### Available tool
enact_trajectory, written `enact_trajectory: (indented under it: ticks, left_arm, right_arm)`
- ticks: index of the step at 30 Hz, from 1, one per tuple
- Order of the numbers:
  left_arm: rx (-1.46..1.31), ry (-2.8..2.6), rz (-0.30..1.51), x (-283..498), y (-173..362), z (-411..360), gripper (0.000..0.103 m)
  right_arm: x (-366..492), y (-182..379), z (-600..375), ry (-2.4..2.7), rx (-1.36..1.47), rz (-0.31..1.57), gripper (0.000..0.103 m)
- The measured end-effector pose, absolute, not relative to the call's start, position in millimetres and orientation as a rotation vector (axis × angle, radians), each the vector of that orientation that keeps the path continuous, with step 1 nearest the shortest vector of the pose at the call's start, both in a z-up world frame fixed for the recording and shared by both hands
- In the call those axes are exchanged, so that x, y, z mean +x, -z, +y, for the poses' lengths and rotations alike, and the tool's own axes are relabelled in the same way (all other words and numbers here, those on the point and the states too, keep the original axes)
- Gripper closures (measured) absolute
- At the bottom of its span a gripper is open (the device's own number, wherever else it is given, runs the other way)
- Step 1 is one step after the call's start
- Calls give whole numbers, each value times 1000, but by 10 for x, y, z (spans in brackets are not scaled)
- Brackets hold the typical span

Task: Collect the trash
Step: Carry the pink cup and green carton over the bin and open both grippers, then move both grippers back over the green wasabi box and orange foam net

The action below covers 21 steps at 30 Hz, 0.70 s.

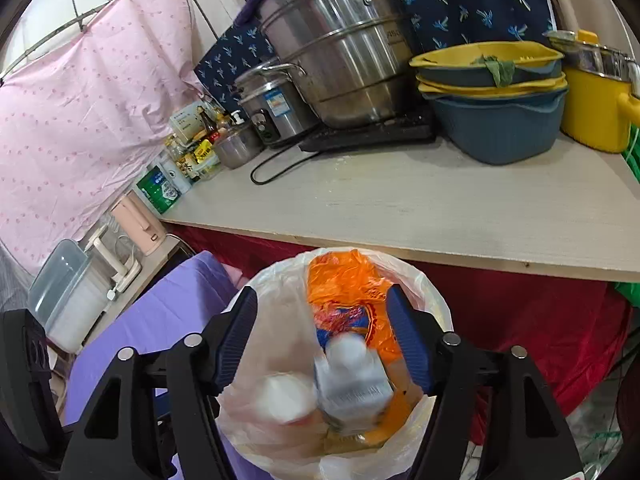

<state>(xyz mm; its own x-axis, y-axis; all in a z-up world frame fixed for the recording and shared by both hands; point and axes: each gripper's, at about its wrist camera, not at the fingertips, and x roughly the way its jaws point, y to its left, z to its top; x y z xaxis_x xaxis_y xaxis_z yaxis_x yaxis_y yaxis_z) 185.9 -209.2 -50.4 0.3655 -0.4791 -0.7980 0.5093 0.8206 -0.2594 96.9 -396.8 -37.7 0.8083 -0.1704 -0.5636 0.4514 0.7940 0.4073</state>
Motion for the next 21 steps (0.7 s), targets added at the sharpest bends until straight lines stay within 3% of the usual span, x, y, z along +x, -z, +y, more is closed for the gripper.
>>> enact_trajectory:
  ticks: [21]
  left_arm:
    - [-12, 473, 921, 1637, 164, -1298, 33]
  right_arm:
    - [744, -35, -3246, 223, 489, 516, 27]
